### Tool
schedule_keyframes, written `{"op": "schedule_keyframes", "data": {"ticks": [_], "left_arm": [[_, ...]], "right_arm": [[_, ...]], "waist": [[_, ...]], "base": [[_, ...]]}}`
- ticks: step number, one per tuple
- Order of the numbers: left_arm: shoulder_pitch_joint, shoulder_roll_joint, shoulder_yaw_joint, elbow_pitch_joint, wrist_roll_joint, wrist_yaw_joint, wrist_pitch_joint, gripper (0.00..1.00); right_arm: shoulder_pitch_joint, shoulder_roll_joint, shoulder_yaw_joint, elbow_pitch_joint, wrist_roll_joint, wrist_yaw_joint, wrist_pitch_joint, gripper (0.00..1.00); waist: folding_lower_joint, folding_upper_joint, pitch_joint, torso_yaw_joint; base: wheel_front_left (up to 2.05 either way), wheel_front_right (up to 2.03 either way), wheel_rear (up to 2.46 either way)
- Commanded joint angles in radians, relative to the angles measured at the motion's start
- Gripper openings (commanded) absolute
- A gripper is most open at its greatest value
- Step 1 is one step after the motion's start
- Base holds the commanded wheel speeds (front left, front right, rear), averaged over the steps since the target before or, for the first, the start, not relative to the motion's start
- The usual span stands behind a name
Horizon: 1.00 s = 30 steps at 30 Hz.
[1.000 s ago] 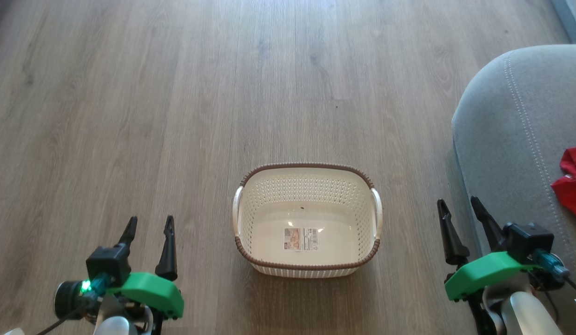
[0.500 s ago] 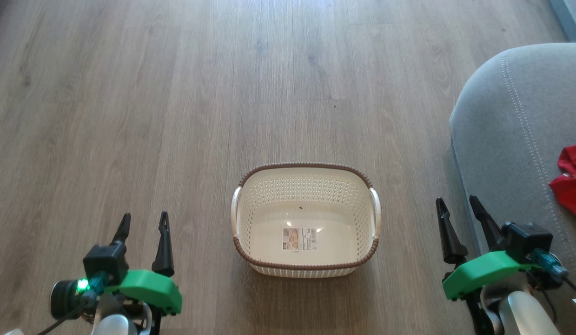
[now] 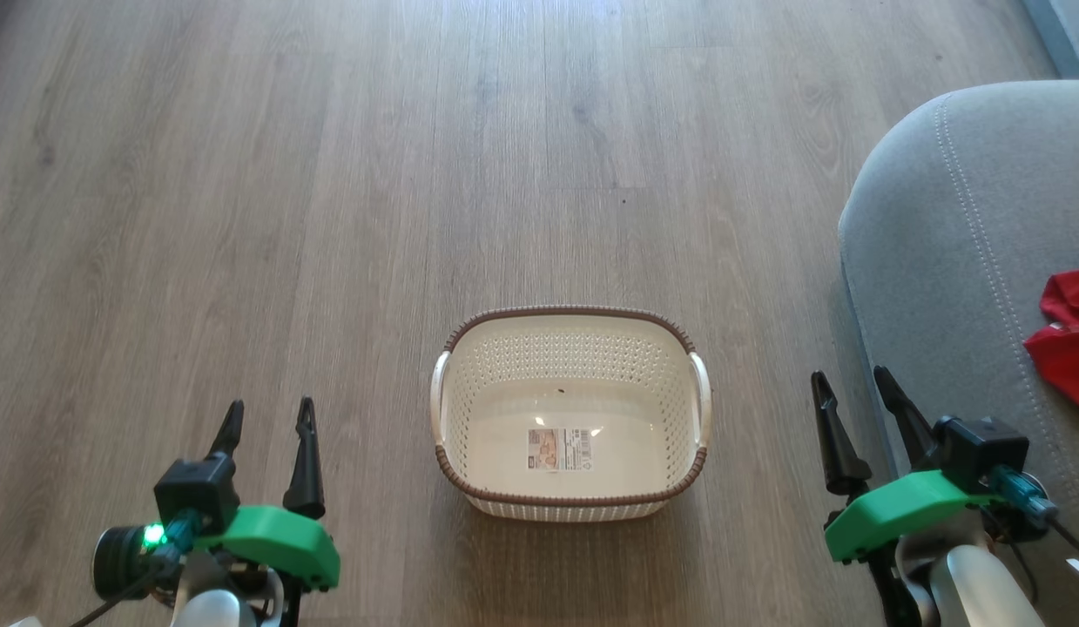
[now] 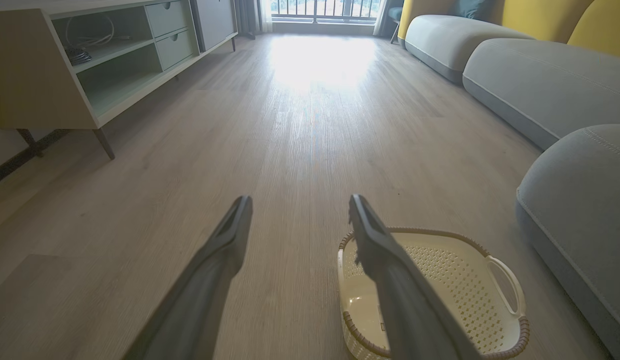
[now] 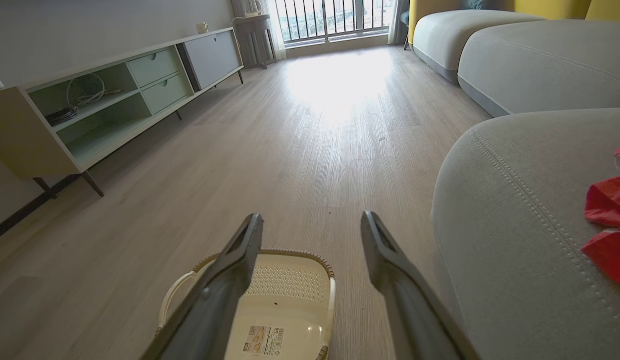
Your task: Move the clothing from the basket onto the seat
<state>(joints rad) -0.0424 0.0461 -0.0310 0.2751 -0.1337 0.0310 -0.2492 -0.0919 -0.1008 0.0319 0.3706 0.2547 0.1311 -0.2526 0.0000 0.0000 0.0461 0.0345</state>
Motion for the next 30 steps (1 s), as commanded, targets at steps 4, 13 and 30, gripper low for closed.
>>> {"op": "schedule_keyframes", "data": {"ticks": [4, 13, 30], "left_arm": [[-0.022, 0.004, 0.038, -0.025, -0.012, -0.001, -0.013, 1.00], [-0.019, 0.004, 0.035, -0.010, -0.020, -0.007, -0.013, 1.00], [0.003, -0.002, 0.016, 0.065, -0.156, -0.027, 0.038, 0.00]], "right_arm": [[-0.030, -0.002, 0.022, -0.034, -0.001, 0.000, -0.009, 1.00], [-0.029, -0.004, 0.024, -0.030, -0.002, 0.000, -0.009, 1.00], [0.006, 0.006, -0.008, 0.025, 0.115, 0.000, 0.034, 0.00]], "waist": [[0.0000, 0.0000, -0.002, 0.000], [0.0000, 0.0000, -0.007, -0.001], [0.0000, 0.0000, -0.013, -0.005]], "base": [[0.00, 0.00, 0.00], [0.00, 0.00, 0.00], [0.00, 0.00, 0.00]]}}
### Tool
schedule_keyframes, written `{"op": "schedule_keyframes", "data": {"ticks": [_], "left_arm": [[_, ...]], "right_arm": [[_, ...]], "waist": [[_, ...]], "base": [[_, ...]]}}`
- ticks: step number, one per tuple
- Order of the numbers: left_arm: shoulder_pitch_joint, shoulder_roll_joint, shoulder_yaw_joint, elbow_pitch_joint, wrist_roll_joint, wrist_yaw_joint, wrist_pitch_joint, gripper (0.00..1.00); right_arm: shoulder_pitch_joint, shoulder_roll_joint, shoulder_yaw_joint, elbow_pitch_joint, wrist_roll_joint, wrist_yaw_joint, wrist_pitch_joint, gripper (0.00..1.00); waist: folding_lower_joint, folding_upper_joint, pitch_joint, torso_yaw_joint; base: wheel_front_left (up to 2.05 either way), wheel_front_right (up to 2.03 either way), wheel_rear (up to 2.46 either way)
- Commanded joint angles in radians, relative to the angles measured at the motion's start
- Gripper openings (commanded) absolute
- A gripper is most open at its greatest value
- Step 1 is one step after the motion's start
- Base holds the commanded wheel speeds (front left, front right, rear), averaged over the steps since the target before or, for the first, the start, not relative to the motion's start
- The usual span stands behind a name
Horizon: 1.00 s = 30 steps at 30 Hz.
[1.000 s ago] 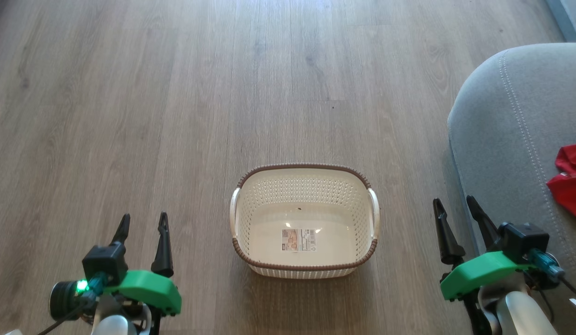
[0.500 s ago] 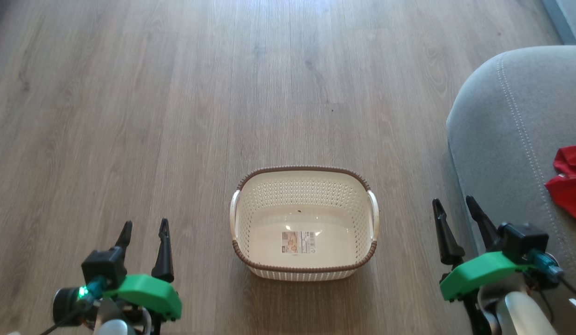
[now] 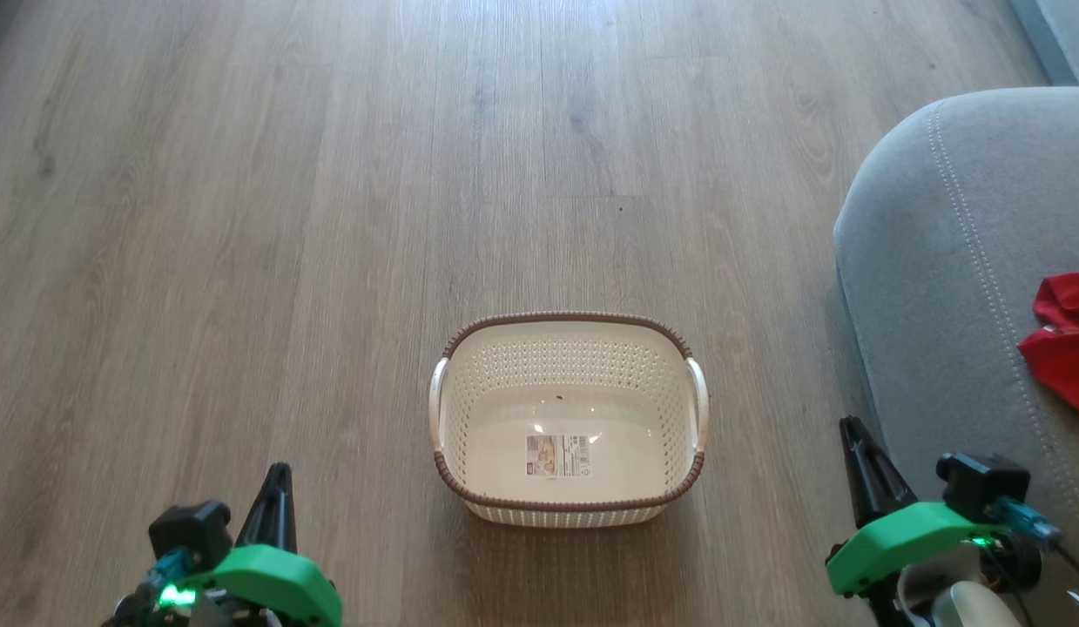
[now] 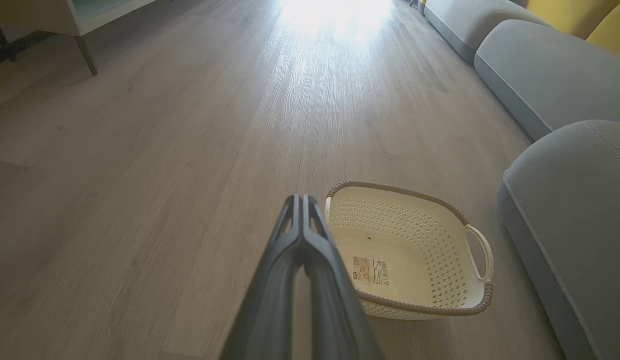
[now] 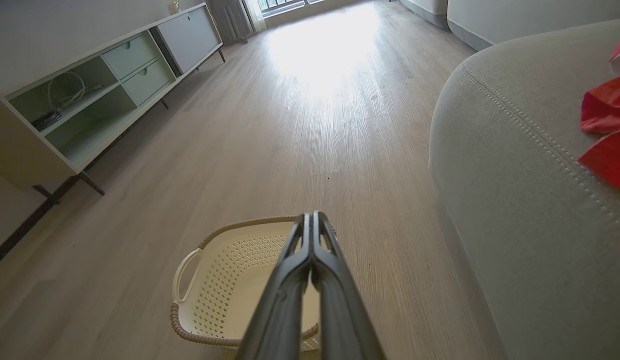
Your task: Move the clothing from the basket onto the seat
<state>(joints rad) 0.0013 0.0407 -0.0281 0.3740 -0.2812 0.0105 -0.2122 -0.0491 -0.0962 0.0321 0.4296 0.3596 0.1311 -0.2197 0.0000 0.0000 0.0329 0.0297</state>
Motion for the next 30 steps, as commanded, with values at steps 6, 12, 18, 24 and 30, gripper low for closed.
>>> {"op": "schedule_keyframes", "data": {"ticks": [6, 12, 18, 24, 30], "left_arm": [[-0.042, 0.004, 0.018, -0.042, -0.079, -0.014, 0.015, 0.00], [-0.045, 0.004, 0.024, -0.048, -0.148, -0.021, 0.032, 0.00], [-0.049, 0.005, 0.030, -0.053, -0.217, -0.028, 0.049, 0.00], [-0.052, 0.005, 0.037, -0.057, -0.287, -0.035, 0.066, 0.00], [-0.057, 0.005, 0.045, -0.063, -0.367, -0.043, 0.086, 0.00]], "right_arm": [[-0.037, 0.003, -0.015, -0.043, 0.076, 0.000, 0.018, 0.00], [-0.038, 0.006, -0.022, -0.051, 0.141, 0.000, 0.035, 0.00], [-0.039, 0.008, -0.029, -0.059, 0.206, 0.000, 0.052, 0.00], [-0.040, 0.011, -0.036, -0.067, 0.271, 0.000, 0.070, 0.00], [-0.042, 0.013, -0.045, -0.076, 0.346, 0.000, 0.090, 0.00]], "waist": [[0.0000, 0.0000, -0.001, -0.001], [0.0000, 0.0000, -0.003, -0.003], [0.0000, 0.0000, -0.005, -0.005], [0.0000, 0.0000, -0.006, -0.006], [0.0000, 0.0000, -0.008, -0.008]], "base": [[0.00, 0.00, 0.00], [0.00, 0.00, 0.00], [0.00, 0.00, 0.00], [0.00, 0.00, 0.00], [0.00, 0.00, 0.00]]}}
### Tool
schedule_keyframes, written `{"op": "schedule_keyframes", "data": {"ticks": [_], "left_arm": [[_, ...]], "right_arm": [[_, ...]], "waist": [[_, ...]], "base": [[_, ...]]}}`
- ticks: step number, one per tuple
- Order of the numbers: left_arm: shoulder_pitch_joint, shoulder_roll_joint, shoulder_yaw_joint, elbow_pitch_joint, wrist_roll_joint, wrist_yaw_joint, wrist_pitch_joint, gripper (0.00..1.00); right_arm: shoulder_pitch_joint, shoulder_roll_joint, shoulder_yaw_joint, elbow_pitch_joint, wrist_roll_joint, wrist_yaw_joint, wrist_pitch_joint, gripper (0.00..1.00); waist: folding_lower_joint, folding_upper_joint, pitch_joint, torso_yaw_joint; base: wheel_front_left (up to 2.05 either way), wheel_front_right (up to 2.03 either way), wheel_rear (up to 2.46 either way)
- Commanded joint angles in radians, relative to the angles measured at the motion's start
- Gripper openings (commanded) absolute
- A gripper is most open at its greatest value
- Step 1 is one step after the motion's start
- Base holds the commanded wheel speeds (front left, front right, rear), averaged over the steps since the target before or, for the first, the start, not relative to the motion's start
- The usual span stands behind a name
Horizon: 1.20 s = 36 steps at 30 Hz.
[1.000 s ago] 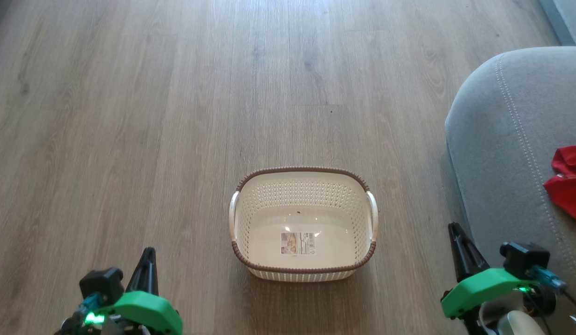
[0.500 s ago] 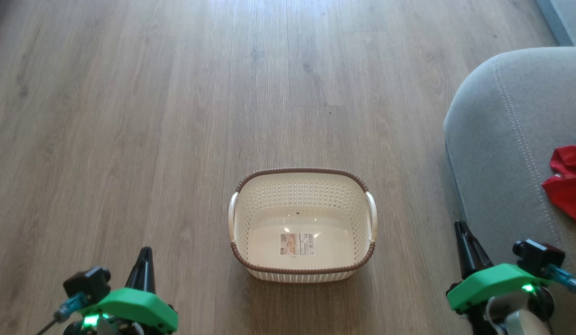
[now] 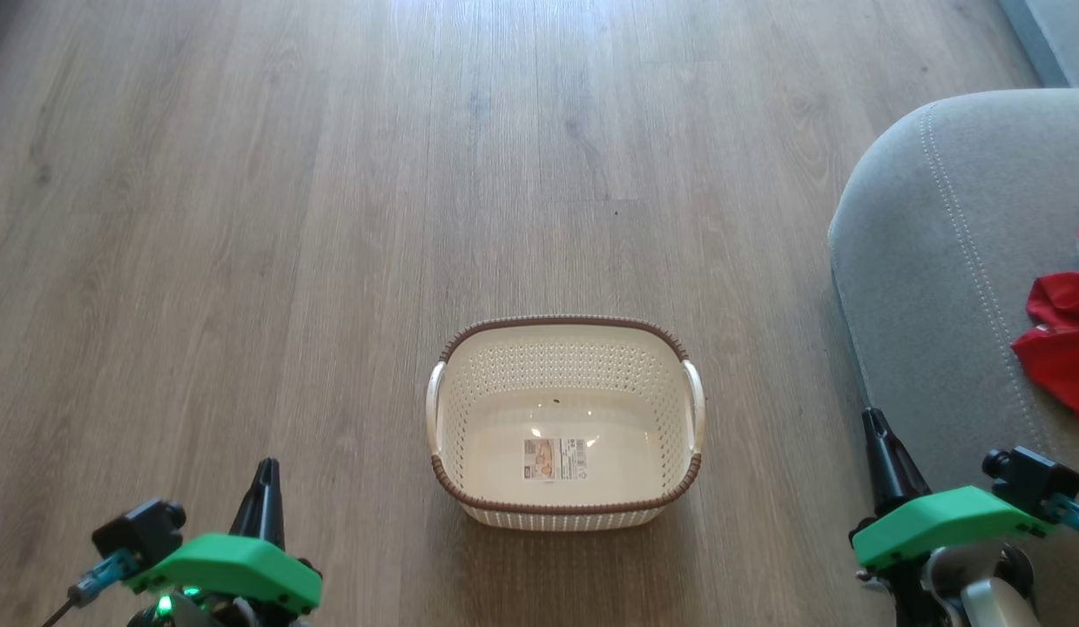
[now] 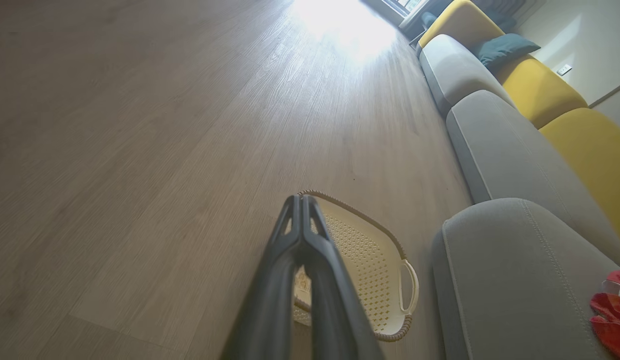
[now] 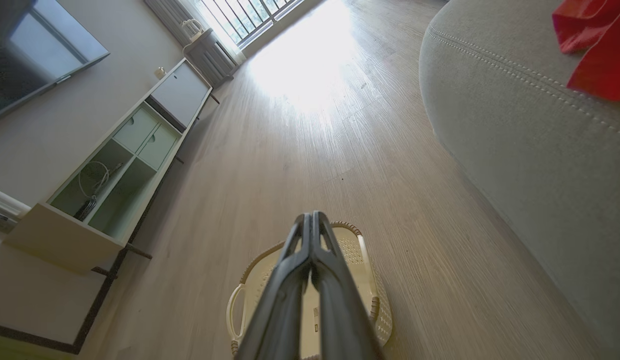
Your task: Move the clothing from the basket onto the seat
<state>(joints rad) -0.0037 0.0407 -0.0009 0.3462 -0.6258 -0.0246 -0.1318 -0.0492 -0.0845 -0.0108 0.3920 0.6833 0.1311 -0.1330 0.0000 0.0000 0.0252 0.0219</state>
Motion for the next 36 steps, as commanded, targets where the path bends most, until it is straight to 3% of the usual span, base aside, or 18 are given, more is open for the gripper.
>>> {"op": "schedule_keyframes", "data": {"ticks": [1, 36], "left_arm": [[-0.052, 0.005, 0.019, -0.036, -0.034, -0.009, 0.008, 0.00], [-0.074, 0.007, 0.059, -0.063, -0.426, -0.049, 0.106, 0.00]], "right_arm": [[-0.042, 0.002, -0.003, -0.040, 0.034, 0.000, 0.006, 0.00], [-0.049, 0.015, -0.045, -0.084, 0.402, 0.000, 0.106, 0.00]], "waist": [[0.0000, 0.0000, 0.000, 0.000], [0.0000, 0.0000, -0.009, -0.009]], "base": [[0.00, 0.00, 0.00], [0.00, 0.00, 0.00]]}}
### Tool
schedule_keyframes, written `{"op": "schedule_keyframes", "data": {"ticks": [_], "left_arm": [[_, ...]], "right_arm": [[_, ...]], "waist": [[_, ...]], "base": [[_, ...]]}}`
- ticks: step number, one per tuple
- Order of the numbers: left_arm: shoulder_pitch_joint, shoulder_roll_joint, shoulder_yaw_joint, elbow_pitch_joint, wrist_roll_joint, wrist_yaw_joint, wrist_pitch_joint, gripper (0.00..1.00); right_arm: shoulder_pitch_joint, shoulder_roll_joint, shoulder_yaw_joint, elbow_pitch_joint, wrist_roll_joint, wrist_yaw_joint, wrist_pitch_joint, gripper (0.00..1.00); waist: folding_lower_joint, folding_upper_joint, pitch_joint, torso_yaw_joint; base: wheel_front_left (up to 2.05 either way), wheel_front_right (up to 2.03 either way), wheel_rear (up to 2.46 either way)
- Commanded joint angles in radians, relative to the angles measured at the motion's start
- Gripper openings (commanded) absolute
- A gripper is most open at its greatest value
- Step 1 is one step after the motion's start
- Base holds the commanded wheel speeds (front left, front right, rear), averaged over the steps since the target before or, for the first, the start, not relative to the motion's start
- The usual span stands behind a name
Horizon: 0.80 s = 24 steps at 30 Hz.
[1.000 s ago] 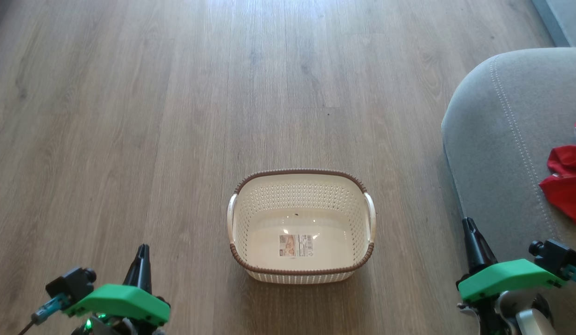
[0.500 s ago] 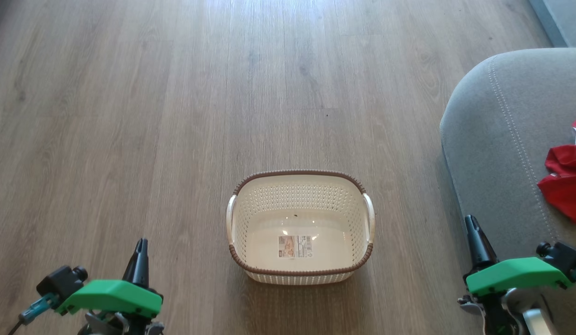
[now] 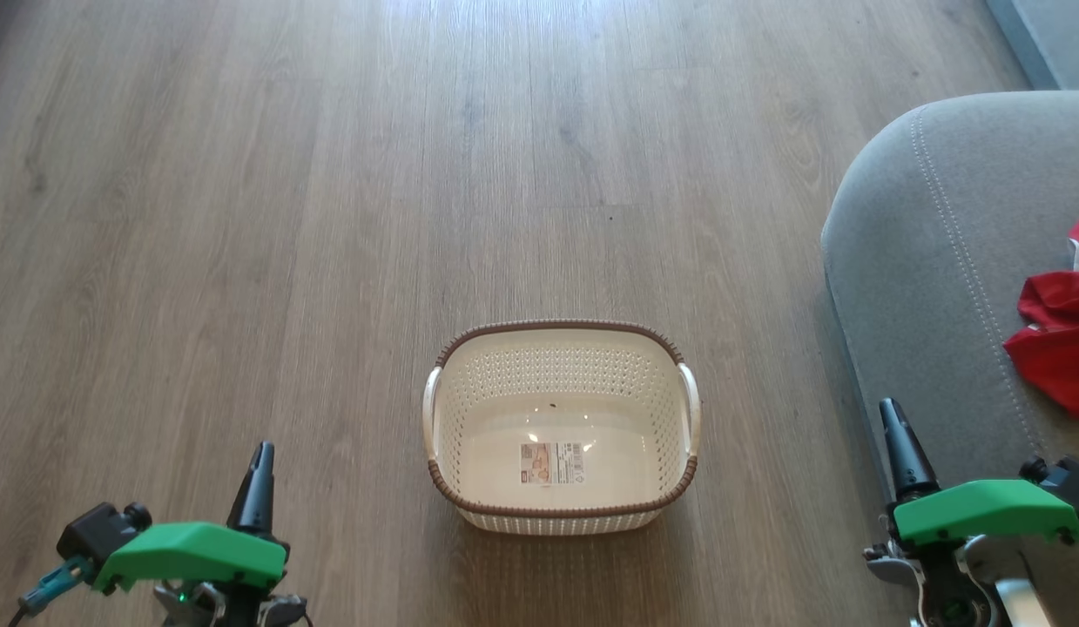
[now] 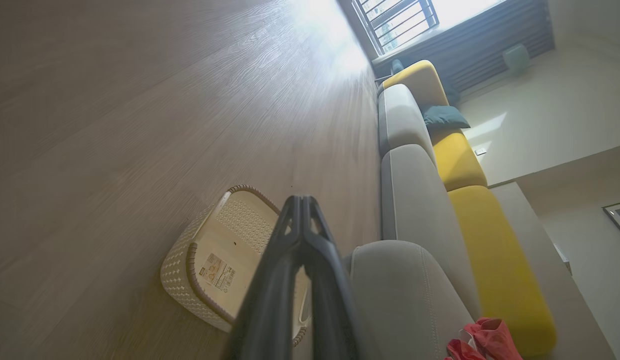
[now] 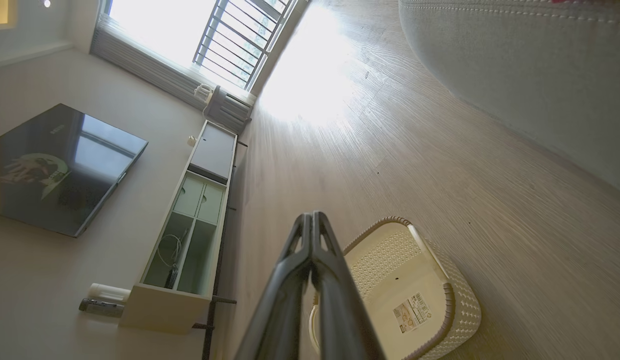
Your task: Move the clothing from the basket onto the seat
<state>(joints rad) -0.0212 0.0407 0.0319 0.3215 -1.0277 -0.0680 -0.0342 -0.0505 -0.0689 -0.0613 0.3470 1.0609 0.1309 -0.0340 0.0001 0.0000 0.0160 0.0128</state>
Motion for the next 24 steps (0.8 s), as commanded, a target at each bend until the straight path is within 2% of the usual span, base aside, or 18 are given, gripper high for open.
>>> {"op": "schedule_keyframes", "data": {"ticks": [1, 24], "left_arm": [[-0.057, 0.007, 0.027, -0.039, -0.035, -0.007, 0.011, 0.00], [-0.071, 0.008, 0.053, -0.056, -0.289, -0.033, 0.075, 0.00]], "right_arm": [[-0.048, 0.000, 0.004, -0.040, 0.035, 0.000, 0.010, 0.00], [-0.052, 0.009, -0.022, -0.069, 0.273, 0.000, 0.074, 0.00]], "waist": [[-0.0001, 0.0000, 0.000, 0.000], [-0.0001, 0.0000, -0.006, -0.006]], "base": [[0.00, 0.00, 0.00], [0.00, 0.00, 0.00]]}}
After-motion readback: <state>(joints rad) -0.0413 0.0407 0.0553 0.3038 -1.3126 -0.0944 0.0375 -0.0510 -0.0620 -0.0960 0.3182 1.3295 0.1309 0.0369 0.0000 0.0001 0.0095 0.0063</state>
